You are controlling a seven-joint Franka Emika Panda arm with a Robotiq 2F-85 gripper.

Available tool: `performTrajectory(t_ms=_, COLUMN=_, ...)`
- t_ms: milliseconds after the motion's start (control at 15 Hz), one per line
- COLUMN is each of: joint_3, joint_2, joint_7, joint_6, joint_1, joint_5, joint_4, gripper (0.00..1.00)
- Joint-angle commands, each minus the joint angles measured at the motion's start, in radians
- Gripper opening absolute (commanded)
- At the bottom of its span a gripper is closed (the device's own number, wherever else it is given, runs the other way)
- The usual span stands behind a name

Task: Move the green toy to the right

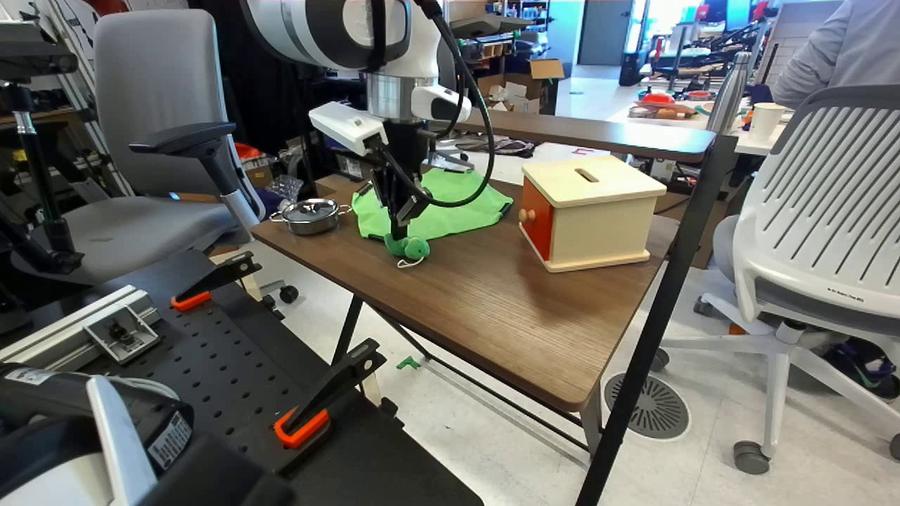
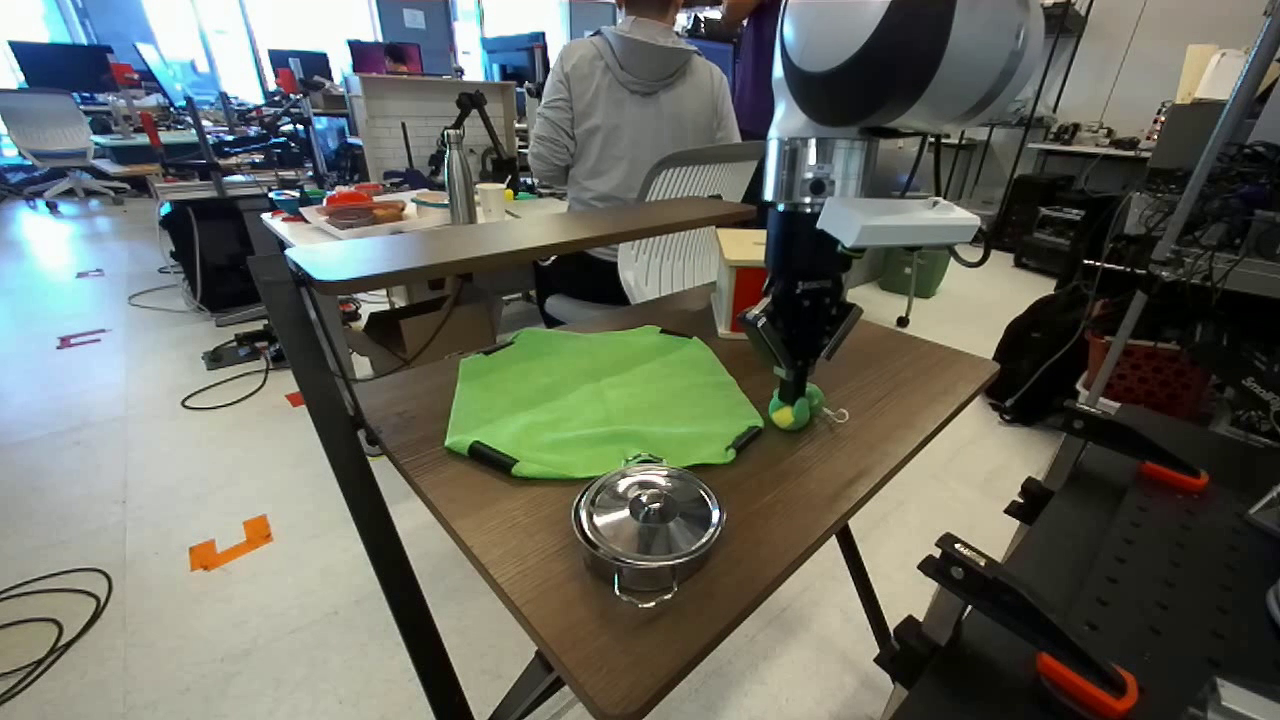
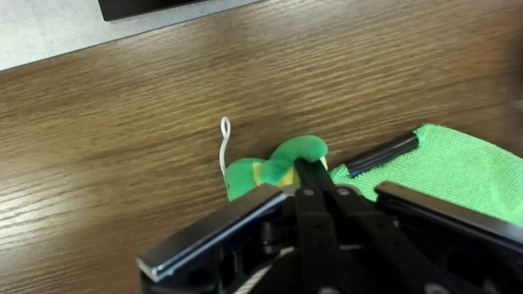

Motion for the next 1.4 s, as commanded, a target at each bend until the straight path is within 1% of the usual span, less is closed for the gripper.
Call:
performTrajectory(t_ms=0, joint_3=0.014, joint_2=-0.061, joint_7=-0.029, joint_6=-0.058, joint_1=-0.027, joint_5=0.017, joint_4=-0.026, gripper=0.0)
performTrajectory(t_ms=133, joint_3=-0.001, joint_2=-0.114, joint_7=-0.027, joint_6=-0.114, joint_1=-0.029, joint_5=0.0, joint_4=-0.058, gripper=0.0)
performTrajectory(t_ms=267, joint_3=-0.004, joint_2=-0.164, joint_7=-0.037, joint_6=-0.162, joint_1=-0.046, joint_5=0.008, joint_4=-0.083, gripper=0.0)
performTrajectory(t_ms=467, joint_3=-0.014, joint_2=-0.243, joint_7=-0.057, joint_6=-0.194, joint_1=-0.09, joint_5=0.04, joint_4=-0.123, gripper=0.0)
performTrajectory(t_ms=667, joint_3=-0.052, joint_2=-0.28, joint_7=-0.075, joint_6=-0.235, joint_1=-0.133, joint_5=0.023, joint_4=-0.113, gripper=0.0)
performTrajectory(t_ms=800, joint_3=-0.081, joint_2=-0.281, joint_7=-0.072, joint_6=-0.216, joint_1=-0.161, joint_5=0.03, joint_4=-0.092, gripper=0.0)
performTrajectory(t_ms=933, joint_3=-0.103, joint_2=-0.256, joint_7=-0.063, joint_6=-0.187, joint_1=-0.186, joint_5=0.044, joint_4=-0.059, gripper=0.0)
performTrajectory(t_ms=1133, joint_3=-0.112, joint_2=-0.2, joint_7=-0.078, joint_6=-0.156, joint_1=-0.236, joint_5=0.131, joint_4=0.001, gripper=0.0)
performTrajectory(t_ms=1333, joint_3=-0.11, joint_2=-0.136, joint_7=-0.055, joint_6=-0.13, joint_1=-0.27, joint_5=0.23, joint_4=0.048, gripper=0.0)
